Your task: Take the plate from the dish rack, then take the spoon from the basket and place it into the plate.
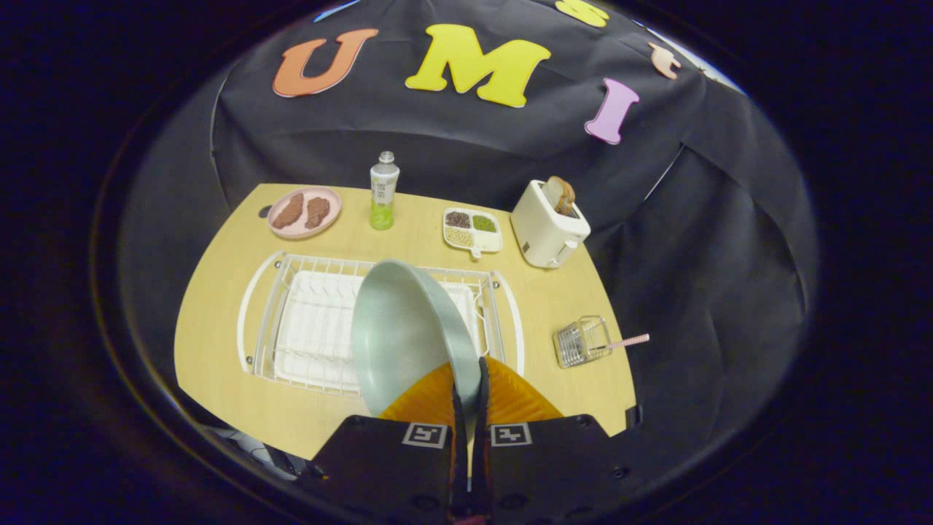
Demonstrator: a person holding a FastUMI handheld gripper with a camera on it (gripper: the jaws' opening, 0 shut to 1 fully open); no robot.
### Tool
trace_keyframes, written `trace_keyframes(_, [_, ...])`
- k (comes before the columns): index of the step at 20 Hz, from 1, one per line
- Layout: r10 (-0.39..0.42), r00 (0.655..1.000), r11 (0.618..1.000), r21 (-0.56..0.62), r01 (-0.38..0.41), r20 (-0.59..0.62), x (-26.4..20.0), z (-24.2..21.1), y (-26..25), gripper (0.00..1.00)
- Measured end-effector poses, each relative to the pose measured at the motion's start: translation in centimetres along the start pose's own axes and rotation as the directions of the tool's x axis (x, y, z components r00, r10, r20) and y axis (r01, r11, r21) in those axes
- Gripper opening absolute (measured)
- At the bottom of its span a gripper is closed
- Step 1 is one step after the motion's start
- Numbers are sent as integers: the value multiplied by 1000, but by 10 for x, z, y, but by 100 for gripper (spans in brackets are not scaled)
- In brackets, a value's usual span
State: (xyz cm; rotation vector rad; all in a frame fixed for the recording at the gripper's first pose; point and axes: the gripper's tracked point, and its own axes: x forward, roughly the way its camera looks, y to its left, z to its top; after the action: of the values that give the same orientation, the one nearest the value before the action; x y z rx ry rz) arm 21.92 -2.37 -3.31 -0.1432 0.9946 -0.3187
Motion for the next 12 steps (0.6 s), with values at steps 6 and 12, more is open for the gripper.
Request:
trace_keyframes(6, [187, 980, 981, 65, -183, -63, 25, -105, -21, 8])
trace_keyframes(12, [295, 946, 954, 94, -284, -137, 74, -174, -27, 8])
